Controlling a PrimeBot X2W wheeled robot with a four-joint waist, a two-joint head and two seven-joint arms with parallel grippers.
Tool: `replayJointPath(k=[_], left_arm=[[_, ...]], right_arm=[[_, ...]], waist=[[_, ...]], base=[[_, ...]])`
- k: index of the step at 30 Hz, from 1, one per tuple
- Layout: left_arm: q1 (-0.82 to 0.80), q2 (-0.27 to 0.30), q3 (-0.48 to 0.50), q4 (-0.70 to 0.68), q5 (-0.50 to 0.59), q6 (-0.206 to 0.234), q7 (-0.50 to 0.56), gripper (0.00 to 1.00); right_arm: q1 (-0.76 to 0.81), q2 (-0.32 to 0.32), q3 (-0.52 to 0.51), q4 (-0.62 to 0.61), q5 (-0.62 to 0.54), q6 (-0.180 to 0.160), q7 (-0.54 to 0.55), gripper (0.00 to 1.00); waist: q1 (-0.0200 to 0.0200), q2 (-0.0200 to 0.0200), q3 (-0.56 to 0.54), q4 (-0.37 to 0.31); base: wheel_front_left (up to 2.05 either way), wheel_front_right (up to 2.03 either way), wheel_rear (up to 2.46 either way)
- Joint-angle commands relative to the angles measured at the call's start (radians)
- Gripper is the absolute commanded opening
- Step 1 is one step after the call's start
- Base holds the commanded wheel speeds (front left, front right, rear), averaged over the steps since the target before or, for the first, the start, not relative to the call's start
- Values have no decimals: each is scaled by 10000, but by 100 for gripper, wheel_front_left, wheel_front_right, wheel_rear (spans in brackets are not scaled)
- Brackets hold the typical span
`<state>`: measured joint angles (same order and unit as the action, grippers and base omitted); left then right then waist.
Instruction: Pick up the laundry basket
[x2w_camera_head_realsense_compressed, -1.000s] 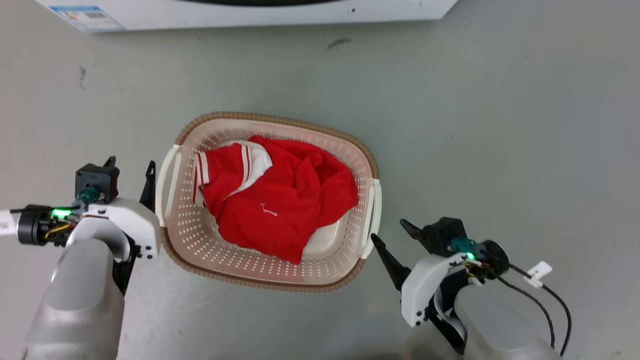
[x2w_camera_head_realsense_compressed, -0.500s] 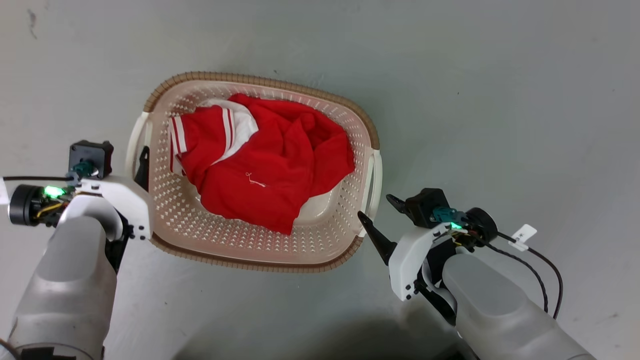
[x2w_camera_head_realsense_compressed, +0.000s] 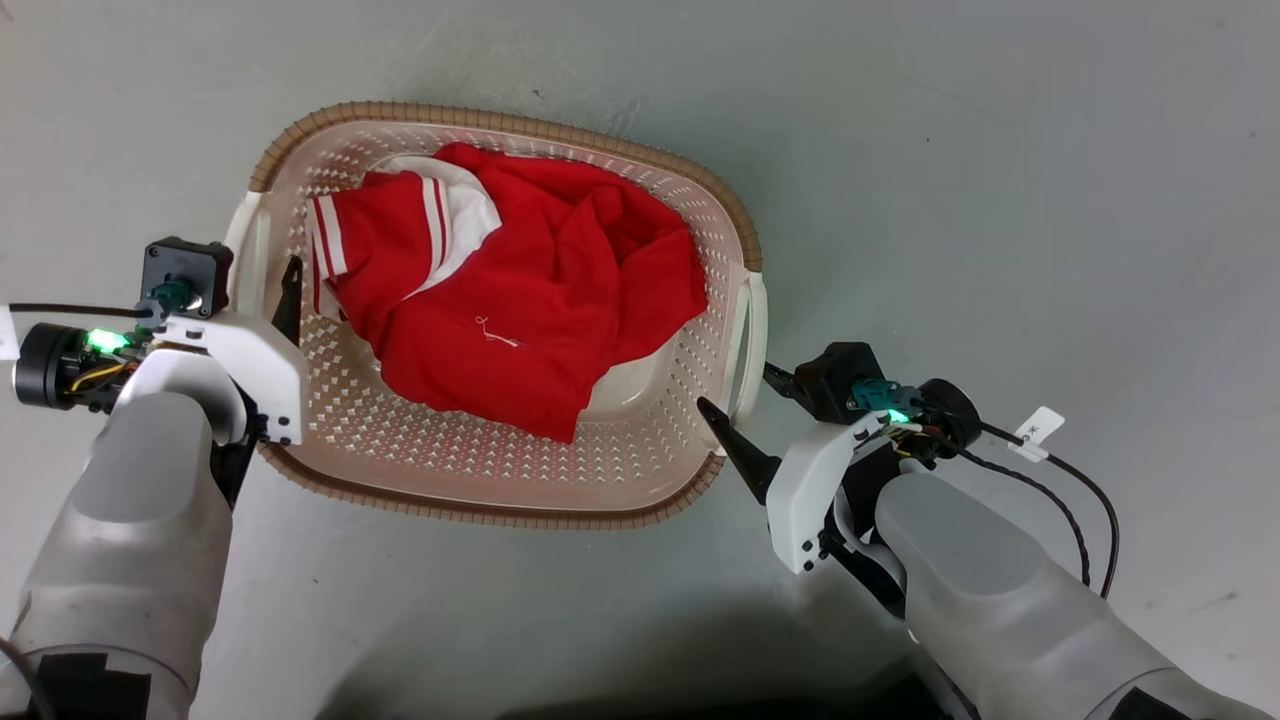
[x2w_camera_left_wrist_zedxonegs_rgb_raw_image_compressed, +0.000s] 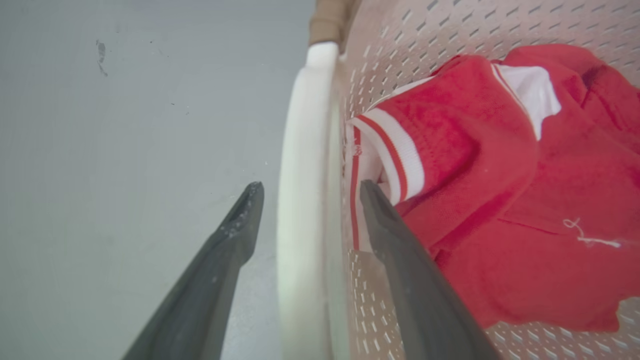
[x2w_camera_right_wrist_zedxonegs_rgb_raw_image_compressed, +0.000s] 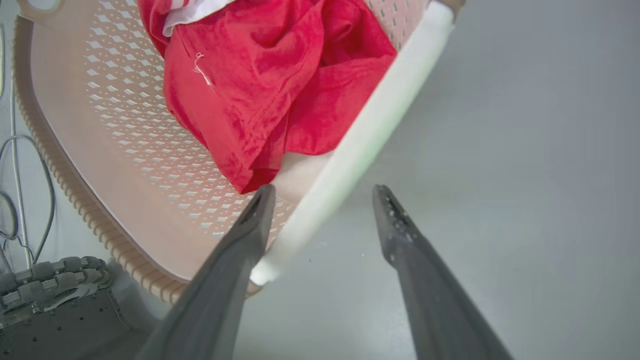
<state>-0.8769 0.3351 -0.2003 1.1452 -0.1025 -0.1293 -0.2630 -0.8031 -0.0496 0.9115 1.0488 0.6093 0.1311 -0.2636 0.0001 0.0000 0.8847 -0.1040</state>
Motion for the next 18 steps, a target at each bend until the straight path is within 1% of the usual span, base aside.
replayJointPath(k=[1, 3, 4, 5, 6, 7, 13, 14, 18], left_arm=[[-163, 40, -39, 61, -18, -13, -28, 100], [-230, 0, -86, 173, -52, -13, -28, 100], [-274, 4, -130, 222, -45, -13, -28, 94], [-328, 8, -157, 231, -39, -13, -28, 46], [-340, -29, -195, 252, -44, -13, -28, 0], [-319, -79, -239, 310, -62, -13, -28, 0], [-239, -223, -496, 478, -157, 5, -2, 0], [-101, -314, -679, 648, -299, 5, -2, 0], [97, -509, -1080, 940, -553, 3, 41, 0]], right_arm=[[-149, -13, 54, 71, 80, -7, -18, 100], [-190, -13, 145, 130, 183, -7, -18, 100], [-201, -13, 202, 135, 234, -7, -18, 100], [-217, -13, 251, 155, 272, -7, -18, 43], [-242, -14, 297, 183, 323, -7, -16, 9], [-264, -16, 343, 209, 352, -7, -16, 0], [-337, -70, 556, 340, 514, 0, -10, 0], [-313, -24, 562, 386, 717, 12, -21, 0], [-222, -10, 679, 660, 950, -7, -23, 0]], waist=[[-1, 0, 42, -19], [-1, 0, 90, -27], [-1, 0, 116, -32], [-1, 0, 136, -37], [-1, 0, 146, -42], [-1, 0, 149, -49], [-1, 0, 46, -55], [-1, 0, -193, -8], [-1, 0, -750, 53]], base=[[0, 0, 0], [0, 0, 0], [0, 0, 0], [0, 0, 0], [0, 0, 0], [0, 0, 0], [0, 0, 0], [0, 0, 0], [0, 0, 0]])
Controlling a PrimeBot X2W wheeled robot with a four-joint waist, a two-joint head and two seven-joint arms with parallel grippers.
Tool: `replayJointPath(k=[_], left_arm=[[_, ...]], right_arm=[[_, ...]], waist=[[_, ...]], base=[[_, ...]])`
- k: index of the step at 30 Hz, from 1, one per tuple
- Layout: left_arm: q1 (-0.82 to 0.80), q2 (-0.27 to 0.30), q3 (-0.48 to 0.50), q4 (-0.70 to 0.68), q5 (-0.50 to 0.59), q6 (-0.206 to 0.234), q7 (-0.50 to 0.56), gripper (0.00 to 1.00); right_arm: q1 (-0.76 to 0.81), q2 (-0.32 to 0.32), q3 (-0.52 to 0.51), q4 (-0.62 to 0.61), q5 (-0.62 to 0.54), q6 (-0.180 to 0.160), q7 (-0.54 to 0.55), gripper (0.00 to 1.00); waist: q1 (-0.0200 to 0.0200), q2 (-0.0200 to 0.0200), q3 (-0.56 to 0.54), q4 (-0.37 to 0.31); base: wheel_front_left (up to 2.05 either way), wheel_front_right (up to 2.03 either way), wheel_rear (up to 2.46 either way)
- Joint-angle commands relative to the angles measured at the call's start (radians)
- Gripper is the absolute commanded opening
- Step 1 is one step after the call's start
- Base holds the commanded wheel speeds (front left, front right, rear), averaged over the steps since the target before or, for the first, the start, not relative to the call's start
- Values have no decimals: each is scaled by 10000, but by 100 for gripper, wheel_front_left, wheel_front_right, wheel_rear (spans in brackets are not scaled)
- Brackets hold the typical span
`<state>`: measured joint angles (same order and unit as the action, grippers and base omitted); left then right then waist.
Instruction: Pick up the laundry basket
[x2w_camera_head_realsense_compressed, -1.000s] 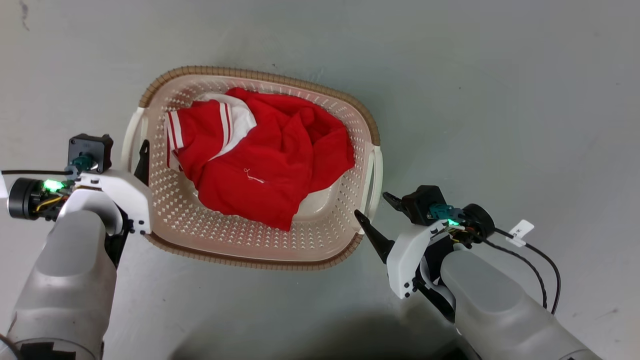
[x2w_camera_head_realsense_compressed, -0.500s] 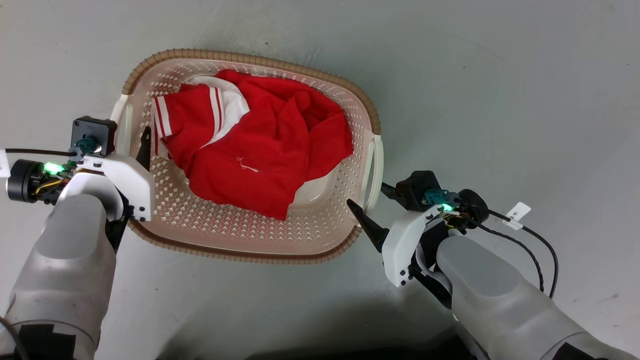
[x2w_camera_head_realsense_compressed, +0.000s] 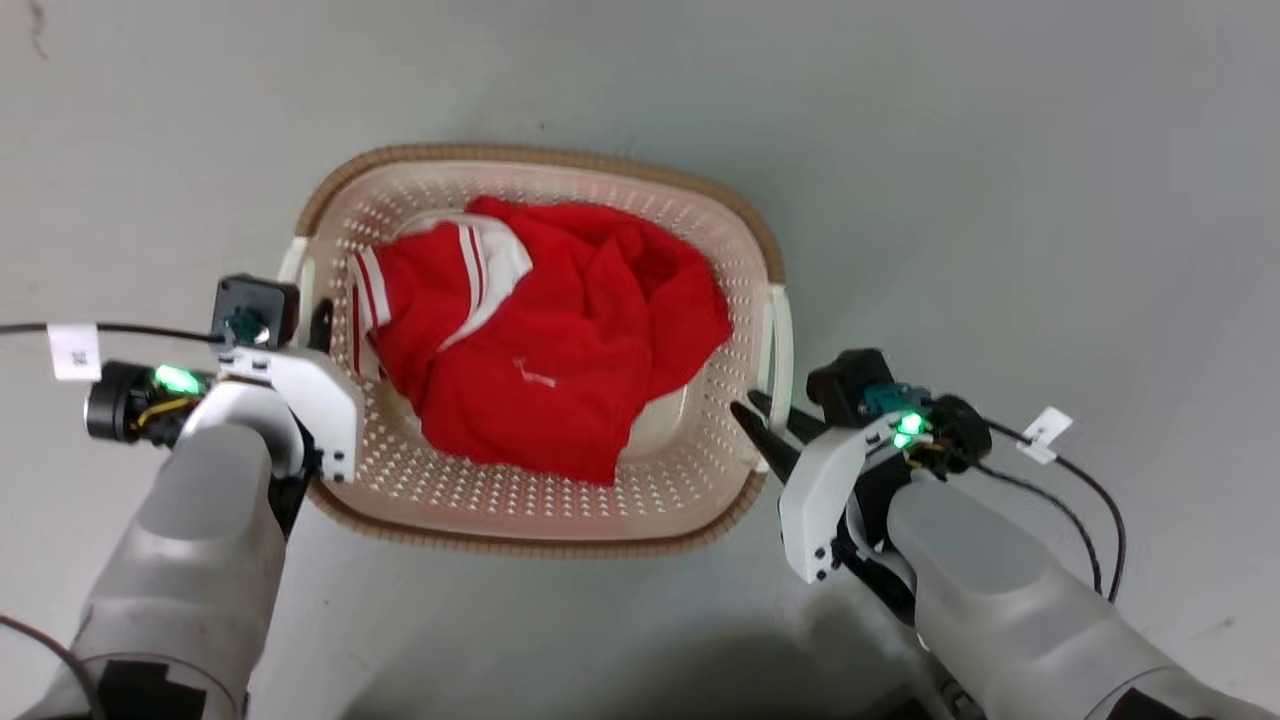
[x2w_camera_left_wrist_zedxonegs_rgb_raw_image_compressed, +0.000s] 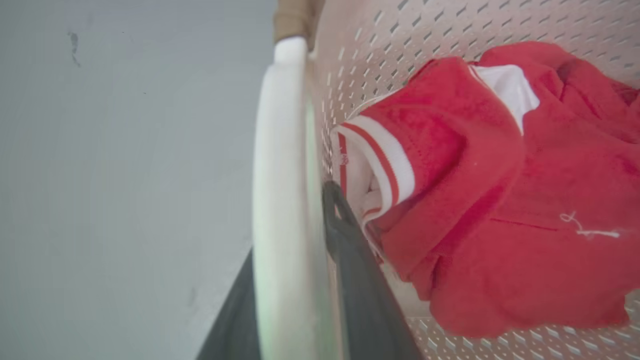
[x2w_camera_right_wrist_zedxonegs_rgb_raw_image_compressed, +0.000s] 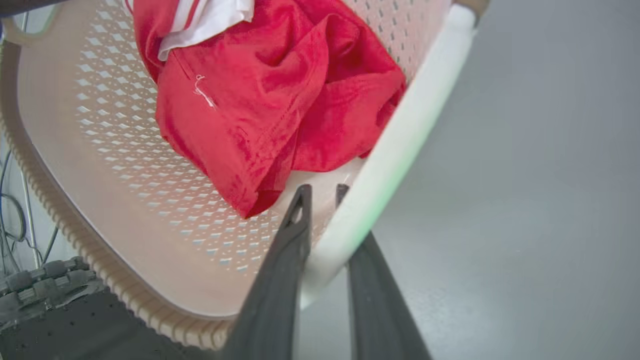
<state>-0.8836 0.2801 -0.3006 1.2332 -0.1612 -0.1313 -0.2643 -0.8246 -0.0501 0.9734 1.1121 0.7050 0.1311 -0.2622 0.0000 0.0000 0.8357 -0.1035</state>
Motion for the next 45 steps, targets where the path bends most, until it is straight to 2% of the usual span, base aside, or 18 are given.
replayJointPath(k=[1, 15, 21, 34, 45], left_arm=[[210, -25, -166, 106, -61, 10, 85, 0], [1340, -665, -1586, 224, -1825, 2, 931, 0], [1875, -851, -2278, -10, -2823, -5, 1940, 0], [2671, -551, -3805, -725, -4788, -9, 3763, 0], [3011, -271, -5094, -1108, -6045, -21, 5552, 0]], right_arm=[[28, -3, 129, 64, 53, -11, -15, 0], [877, 26, 924, 698, 1105, -8, 692, 0], [1238, -10, 1247, 959, 1480, -8, 1133, 0], [1487, -713, 2010, 635, 2356, -14, 2400, 0], [1803, -1210, 2575, 395, 3107, -19, 3693, 0]], waist=[[0, 0, -414, 67], [0, 0, -2897, 291], [0, 0, -3906, 444], [0, 0, -5951, 643], [0, 0, -7396, 768]], base=[[0, 0, 0], [0, 0, 0], [0, 0, 0], [0, 0, 0], [0, 0, 0]])
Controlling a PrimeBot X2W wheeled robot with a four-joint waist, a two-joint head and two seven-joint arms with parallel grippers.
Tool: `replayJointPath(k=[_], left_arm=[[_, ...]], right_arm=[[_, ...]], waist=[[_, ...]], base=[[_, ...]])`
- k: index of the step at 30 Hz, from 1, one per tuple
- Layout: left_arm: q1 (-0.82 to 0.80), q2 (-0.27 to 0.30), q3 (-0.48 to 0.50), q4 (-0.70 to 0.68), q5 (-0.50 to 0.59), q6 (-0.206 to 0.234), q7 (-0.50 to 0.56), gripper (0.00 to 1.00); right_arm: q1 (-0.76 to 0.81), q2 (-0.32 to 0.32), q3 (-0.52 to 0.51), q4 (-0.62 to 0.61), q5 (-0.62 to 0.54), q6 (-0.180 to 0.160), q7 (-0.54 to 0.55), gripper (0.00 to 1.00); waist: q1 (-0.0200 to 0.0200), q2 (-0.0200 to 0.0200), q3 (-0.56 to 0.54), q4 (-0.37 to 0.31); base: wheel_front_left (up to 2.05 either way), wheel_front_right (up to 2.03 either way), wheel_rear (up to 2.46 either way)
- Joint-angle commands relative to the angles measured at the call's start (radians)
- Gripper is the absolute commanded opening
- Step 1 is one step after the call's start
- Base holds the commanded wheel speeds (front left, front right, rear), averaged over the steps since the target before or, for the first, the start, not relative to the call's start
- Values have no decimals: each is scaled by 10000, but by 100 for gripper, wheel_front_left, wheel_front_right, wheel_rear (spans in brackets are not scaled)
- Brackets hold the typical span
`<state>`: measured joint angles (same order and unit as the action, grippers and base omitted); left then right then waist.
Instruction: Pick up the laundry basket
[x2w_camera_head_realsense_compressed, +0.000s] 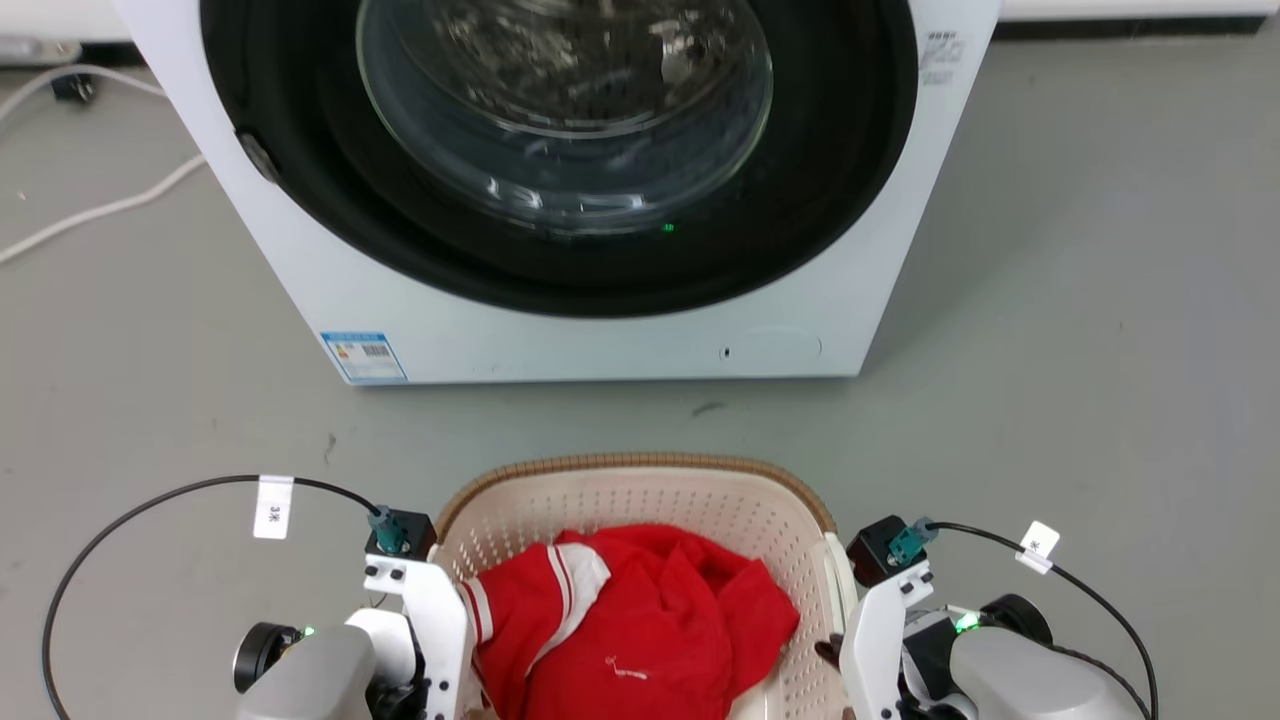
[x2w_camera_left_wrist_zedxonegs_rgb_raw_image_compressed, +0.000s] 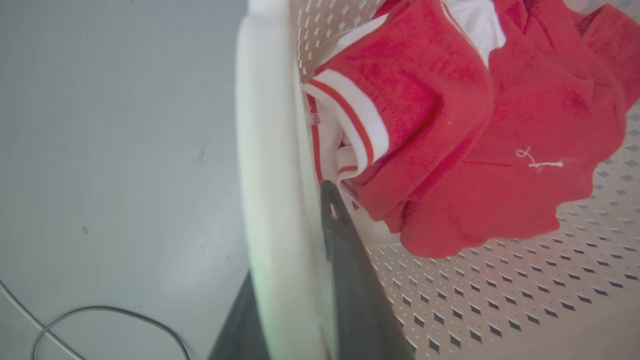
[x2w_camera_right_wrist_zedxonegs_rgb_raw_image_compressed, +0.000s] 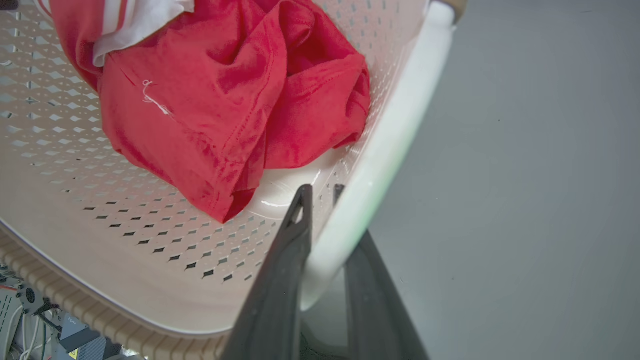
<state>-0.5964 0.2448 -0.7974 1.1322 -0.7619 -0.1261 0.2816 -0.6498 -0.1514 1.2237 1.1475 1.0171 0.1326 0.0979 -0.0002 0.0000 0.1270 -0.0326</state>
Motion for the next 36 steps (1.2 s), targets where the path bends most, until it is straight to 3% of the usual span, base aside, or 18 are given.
replayJointPath(k=[1, 16, 36], left_arm=[[151, 105, -251, -138, -132, -73, 258, 0], [531, 397, -1576, -436, -1458, -85, 1675, 0], [538, 482, -2602, -382, -2838, -86, 1837, 0]], right_arm=[[96, -241, 120, 22, 32, -40, 255, 0], [284, -500, 454, -215, 487, -44, 1312, 0], [454, -589, 576, -223, 662, -44, 1919, 0]], waist=[[2, 0, -415, 75], [2, 0, -1456, 217], [2, 0, -1673, 115]], base=[[0, 0, 0], [0, 0, 0], [0, 0, 0]])
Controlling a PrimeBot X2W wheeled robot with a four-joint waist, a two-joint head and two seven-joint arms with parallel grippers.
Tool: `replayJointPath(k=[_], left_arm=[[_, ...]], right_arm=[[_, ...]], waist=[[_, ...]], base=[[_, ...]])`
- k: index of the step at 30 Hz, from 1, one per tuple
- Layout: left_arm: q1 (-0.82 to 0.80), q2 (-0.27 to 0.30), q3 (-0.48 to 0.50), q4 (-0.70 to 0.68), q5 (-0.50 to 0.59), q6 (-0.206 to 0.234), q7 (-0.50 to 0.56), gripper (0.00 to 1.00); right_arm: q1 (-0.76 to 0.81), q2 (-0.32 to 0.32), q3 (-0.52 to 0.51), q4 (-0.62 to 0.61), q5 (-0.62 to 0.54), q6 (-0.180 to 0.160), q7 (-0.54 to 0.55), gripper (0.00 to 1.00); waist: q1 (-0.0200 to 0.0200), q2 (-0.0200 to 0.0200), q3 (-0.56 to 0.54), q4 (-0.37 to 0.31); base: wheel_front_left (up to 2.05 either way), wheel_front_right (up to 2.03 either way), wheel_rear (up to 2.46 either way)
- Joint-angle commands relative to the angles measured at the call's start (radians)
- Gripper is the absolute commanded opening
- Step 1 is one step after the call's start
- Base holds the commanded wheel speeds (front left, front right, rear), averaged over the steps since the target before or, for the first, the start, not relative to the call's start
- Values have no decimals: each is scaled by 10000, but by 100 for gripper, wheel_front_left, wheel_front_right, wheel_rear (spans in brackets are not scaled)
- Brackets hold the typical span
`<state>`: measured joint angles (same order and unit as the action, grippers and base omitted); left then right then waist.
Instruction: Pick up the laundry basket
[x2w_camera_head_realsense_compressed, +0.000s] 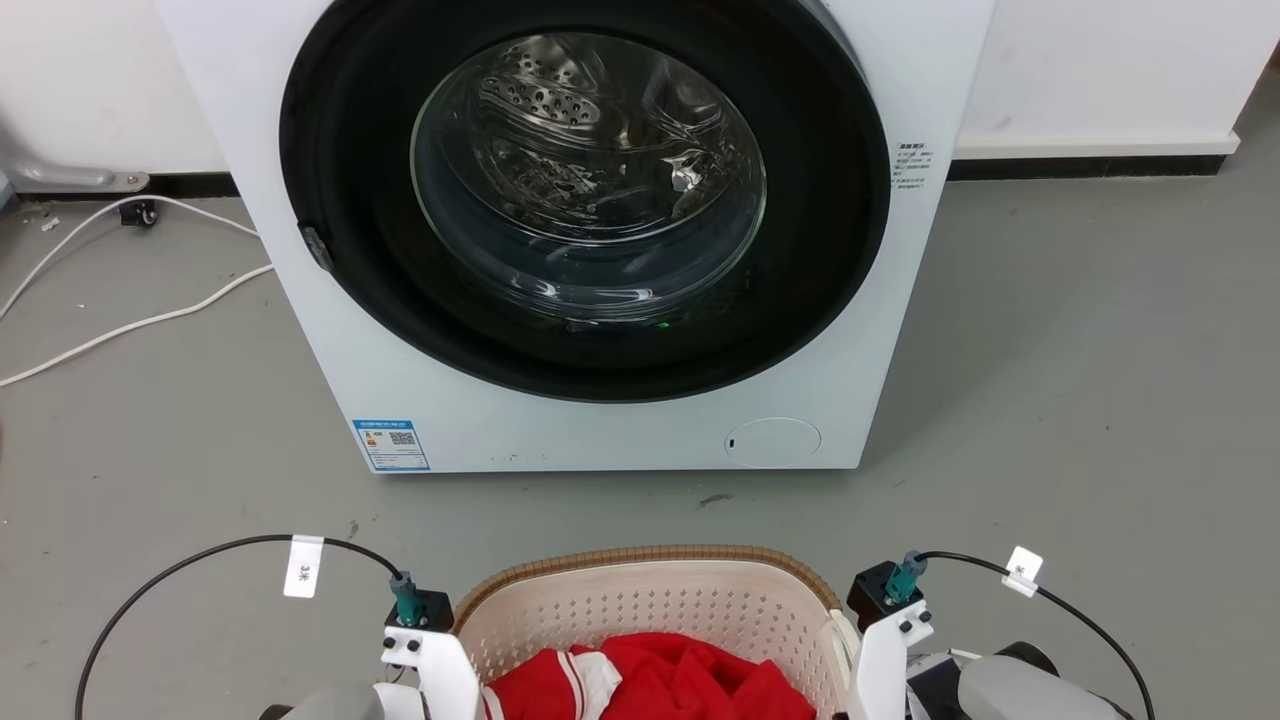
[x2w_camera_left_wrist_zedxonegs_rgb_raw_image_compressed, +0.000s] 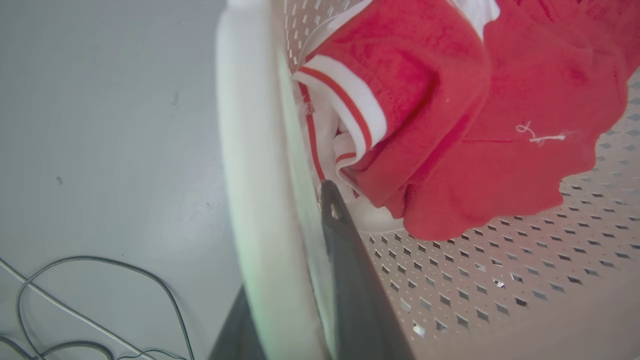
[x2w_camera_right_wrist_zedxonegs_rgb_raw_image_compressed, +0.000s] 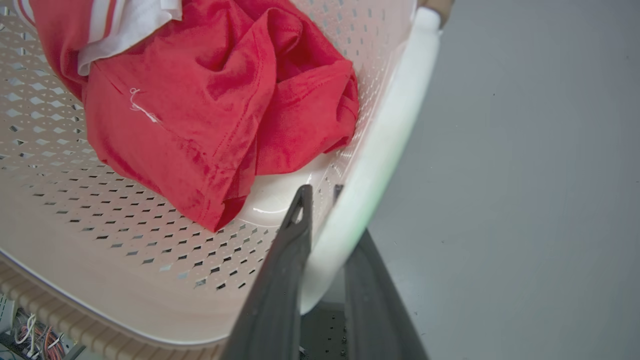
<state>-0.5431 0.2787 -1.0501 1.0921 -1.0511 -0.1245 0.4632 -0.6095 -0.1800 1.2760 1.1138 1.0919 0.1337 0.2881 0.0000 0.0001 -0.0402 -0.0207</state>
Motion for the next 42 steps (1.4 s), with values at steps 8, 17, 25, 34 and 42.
replayJointPath(k=[8, 17, 25, 34, 42], left_arm=[[-73, 199, -399, 64, -259, -101, -49, 0], [-134, 253, -708, 122, -557, -102, -154, 0], [-175, 204, -981, 165, -819, -102, -280, 0], [-246, 192, -1223, 209, -1062, -102, -366, 0], [-261, 183, -1423, 252, -1293, -102, -416, 0]], right_arm=[[88, -260, 61, 102, -49, -55, 52, 0], [87, -214, 67, 144, -51, -55, 36, 0], [117, -200, 70, 173, -72, -55, 58, 0], [123, -222, 71, 186, -107, -55, 106, 0], [162, -229, 72, 181, -128, -56, 118, 0]], waist=[[0, -1, -9, -47], [0, -1, -22, -60], [0, -1, -12, -59], [0, -1, 2, -42], [0, -1, -23, -32]], base=[[0, 0, 0], [0, 0, 0], [0, 0, 0], [0, 0, 0], [0, 0, 0]])
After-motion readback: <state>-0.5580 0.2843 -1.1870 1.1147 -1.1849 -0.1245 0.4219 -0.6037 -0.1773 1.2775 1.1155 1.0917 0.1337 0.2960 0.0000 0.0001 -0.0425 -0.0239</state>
